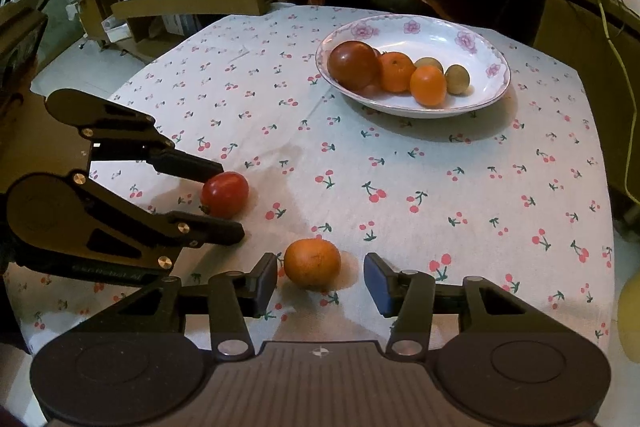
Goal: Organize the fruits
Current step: 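Grasp the red tomato with the left tool while the right tool grasps the orange, then carry the red tomato and orange in both tools over the plate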
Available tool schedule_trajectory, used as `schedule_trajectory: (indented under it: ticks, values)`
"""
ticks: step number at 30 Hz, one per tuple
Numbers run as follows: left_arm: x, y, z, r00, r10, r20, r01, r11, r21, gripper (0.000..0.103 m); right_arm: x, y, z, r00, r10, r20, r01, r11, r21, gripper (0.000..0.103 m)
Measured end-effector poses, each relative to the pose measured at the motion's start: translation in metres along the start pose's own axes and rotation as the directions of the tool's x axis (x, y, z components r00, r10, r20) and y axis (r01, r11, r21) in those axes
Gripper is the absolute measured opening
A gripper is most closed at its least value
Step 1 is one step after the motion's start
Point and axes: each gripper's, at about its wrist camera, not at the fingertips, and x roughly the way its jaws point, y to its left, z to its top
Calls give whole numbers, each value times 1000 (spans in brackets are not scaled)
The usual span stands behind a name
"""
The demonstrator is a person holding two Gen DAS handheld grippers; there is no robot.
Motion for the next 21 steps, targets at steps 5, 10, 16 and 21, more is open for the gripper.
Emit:
schedule_trajectory:
  ticks: [5, 10, 16, 21]
  values:
    - [-1, -2, 3, 1000, 9, -1, -9, 1000, 2, 34, 0, 2, 2, 1000, -4, -13, 4, 1000, 1, 29]
    - [-4, -1, 11, 1000, 2, 18, -1, 1000, -16, 34, -1, 3, 5, 1000, 0, -11, 0, 1000, 9, 28]
    - [-8, -2, 26, 999, 7, 54, -6, 1000, -21, 34, -5, -4, 16, 1000, -6, 23, 5, 999, 49, 28]
    - [-9, -4, 41, 996, 24, 84, -23, 1000, -17, 34, -8, -10, 28, 998, -19, 55, 15, 997, 77, 28]
